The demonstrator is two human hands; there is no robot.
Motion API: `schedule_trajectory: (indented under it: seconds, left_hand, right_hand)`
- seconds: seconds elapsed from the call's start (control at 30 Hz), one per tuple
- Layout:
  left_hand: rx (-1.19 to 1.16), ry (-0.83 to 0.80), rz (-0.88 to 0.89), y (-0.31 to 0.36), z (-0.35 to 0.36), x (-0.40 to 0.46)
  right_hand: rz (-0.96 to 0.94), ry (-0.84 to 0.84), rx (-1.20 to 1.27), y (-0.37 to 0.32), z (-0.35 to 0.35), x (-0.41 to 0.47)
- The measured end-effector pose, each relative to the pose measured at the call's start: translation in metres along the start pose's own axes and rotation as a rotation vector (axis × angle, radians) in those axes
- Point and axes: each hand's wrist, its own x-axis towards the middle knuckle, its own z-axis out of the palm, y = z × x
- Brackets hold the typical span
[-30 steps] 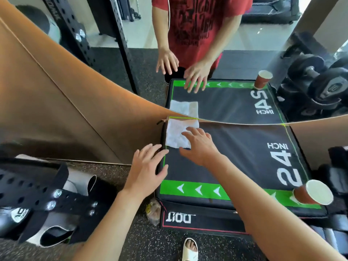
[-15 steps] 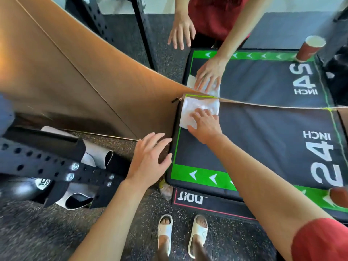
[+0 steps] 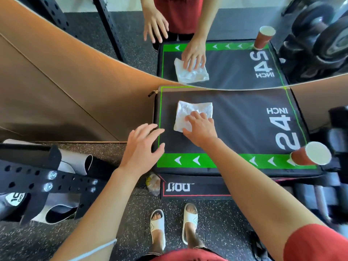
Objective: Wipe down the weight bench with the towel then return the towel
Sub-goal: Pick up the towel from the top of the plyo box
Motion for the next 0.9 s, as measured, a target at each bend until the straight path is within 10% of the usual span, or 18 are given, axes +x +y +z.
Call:
schedule_trajectory:
  seconds: [0.5, 0.9]
  left_hand:
    - [-0.019, -0.311, 0.117, 0.054, 0.064, 0.007]
    - [0.015, -0.392, 0.081, 0.05, 0.078, 0.01]
  right_hand:
    - [0.249, 0.206, 0.061, 0.053, 0.02, -0.146]
    - [0.098, 0.107, 0.169, 0.076, 0.018, -0.112]
